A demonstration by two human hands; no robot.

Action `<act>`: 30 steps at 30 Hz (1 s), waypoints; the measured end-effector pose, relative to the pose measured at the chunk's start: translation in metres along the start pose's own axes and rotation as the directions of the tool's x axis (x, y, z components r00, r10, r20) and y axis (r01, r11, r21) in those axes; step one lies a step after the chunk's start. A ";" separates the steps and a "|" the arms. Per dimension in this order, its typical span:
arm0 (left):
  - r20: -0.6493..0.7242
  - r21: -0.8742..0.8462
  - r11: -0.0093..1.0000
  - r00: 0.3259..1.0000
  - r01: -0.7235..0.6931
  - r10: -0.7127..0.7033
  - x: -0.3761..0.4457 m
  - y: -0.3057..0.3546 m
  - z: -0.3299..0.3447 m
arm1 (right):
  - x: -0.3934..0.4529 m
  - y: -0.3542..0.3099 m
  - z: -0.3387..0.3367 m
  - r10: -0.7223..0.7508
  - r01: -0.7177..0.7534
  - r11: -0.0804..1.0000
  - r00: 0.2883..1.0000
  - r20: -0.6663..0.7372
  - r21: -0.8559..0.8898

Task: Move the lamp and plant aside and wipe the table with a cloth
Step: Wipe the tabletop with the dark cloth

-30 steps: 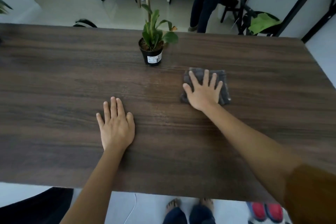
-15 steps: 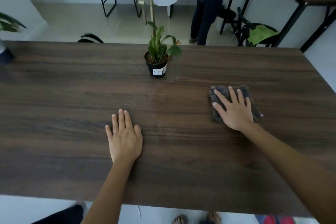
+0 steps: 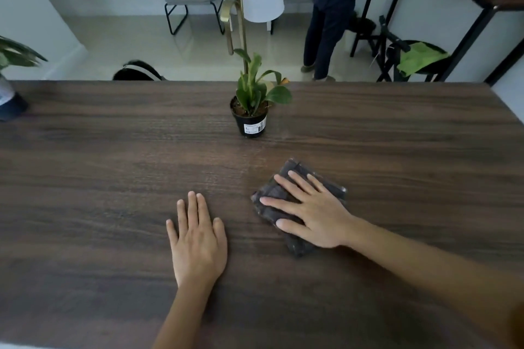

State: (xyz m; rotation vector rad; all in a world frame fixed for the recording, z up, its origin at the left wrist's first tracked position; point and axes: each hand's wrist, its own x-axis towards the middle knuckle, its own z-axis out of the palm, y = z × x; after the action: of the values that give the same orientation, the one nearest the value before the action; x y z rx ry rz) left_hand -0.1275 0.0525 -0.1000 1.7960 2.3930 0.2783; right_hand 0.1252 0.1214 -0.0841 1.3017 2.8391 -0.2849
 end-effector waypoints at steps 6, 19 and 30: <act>-0.009 0.012 1.000 1.000 0.010 -0.010 0.002 0.003 -0.002 | 0.114 0.103 -0.026 0.439 -0.438 0.898 0.898 -0.006 0.044; 0.005 0.012 1.000 1.000 0.023 -0.023 0.003 -0.001 -0.002 | -0.047 -0.091 0.027 0.030 -0.022 0.995 0.995 -0.090 0.093; 0.027 0.020 1.000 0.999 0.020 -0.021 0.005 0.003 -0.005 | -0.094 0.090 -0.020 0.914 -0.904 0.395 0.404 0.027 0.163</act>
State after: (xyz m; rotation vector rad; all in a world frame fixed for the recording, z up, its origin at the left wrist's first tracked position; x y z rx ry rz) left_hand -0.1271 0.0579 -0.0944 1.7706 2.4028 0.2281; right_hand 0.2557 0.1113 -0.0717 2.6644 1.6522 -0.4089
